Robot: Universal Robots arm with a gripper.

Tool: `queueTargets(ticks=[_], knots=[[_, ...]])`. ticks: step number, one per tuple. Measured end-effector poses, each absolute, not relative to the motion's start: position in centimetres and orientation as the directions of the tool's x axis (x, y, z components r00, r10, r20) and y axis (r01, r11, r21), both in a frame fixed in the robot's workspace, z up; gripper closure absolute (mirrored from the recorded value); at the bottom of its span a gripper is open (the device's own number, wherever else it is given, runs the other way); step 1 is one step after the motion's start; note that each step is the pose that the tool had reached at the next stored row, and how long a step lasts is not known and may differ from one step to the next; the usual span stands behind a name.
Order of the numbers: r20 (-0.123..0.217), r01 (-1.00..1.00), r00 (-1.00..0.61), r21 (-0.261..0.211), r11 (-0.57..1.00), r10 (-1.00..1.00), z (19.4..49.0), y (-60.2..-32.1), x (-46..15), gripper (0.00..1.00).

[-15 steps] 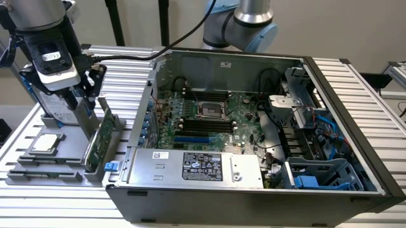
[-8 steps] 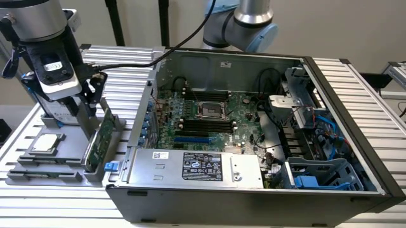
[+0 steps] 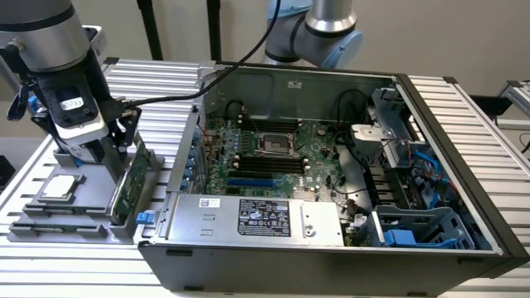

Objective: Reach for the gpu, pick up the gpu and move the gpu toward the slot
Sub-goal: 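Pick up the gpu and move the gpu toward the slot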

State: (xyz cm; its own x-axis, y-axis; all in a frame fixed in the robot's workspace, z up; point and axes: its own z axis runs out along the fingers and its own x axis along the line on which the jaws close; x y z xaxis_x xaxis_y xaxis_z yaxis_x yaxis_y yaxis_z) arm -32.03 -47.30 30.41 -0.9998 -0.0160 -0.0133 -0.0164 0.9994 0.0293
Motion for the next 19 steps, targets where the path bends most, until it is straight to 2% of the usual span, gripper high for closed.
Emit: queueTargets(ticks=[19], knots=[[-0.020, -0.009, -1.000, 0.029, 1.000, -0.009, 27.0, -47.4, -32.0, 0.58]])
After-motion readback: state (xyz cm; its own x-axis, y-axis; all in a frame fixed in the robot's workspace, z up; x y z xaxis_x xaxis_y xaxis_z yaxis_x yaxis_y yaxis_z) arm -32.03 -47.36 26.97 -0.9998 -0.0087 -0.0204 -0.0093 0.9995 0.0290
